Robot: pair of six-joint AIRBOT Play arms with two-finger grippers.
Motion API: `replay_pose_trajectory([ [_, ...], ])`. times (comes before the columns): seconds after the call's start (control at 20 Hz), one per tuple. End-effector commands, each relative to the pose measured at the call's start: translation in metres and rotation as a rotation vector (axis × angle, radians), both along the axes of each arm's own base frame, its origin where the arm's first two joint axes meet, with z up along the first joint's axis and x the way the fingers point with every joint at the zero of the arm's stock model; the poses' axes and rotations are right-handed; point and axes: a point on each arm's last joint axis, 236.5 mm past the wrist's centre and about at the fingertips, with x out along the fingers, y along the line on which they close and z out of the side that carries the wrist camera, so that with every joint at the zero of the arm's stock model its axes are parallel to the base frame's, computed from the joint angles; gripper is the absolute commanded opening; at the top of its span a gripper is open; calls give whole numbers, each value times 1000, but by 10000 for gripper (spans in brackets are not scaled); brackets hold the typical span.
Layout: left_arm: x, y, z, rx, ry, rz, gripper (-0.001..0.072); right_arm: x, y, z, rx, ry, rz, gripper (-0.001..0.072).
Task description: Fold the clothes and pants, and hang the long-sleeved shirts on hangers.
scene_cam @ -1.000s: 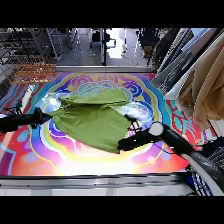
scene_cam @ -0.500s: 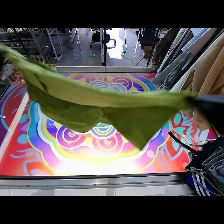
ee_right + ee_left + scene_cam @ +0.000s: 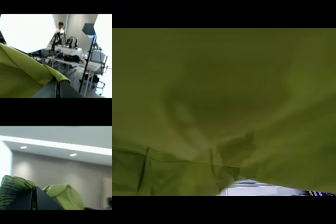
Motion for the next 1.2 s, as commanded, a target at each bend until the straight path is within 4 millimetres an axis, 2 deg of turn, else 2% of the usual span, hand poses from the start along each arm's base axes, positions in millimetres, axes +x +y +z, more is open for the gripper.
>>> replay_pose_trajectory([
  [0.0,92,28,-70,165,261,235,5,111,3,-62,-123,239,-98,8],
  [0.05,120,31,-99,208,344,225,5,154,12,-100,-163,356,-98,9],
  [0.15,179,29,-171,296,522,189,5,233,31,-183,-223,570,-87,9],
  [0.25,234,21,-260,398,712,139,5,298,45,-280,-277,769,-82,9],
  [0.35,291,24,-357,439,903,142,5,349,52,-371,-321,910,-96,9],
  [0.4,317,30,-401,417,985,169,5,369,54,-407,-330,952,-105,9],
  [0.5,357,48,-476,324,1126,235,5,397,52,-465,-292,1033,-133,8],
  [0.55,368,50,-496,266,1171,221,4,400,50,-481,-279,1064,-144,8],
  [0.6,376,50,-506,209,1196,190,4,401,46,-485,-274,1078,-152,8],
  [0.65,381,49,-504,174,1196,161,5,397,45,-481,-278,1086,-149,9],
  [0.8,380,47,-471,196,1131,97,4,368,52,-449,-297,1125,-104,9],
  [0.9,365,48,-455,197,1134,15,4,327,76,-430,-307,1186,13,9],
  [0.95,353,53,-455,203,1163,-29,4,301,90,-428,-327,1247,85,9],
  [1.05,328,73,-472,228,1264,-83,4,243,120,-435,-391,1387,243,9],
  [1.15,304,107,-498,269,1391,-69,4,194,156,-441,-447,1454,382,9],
])
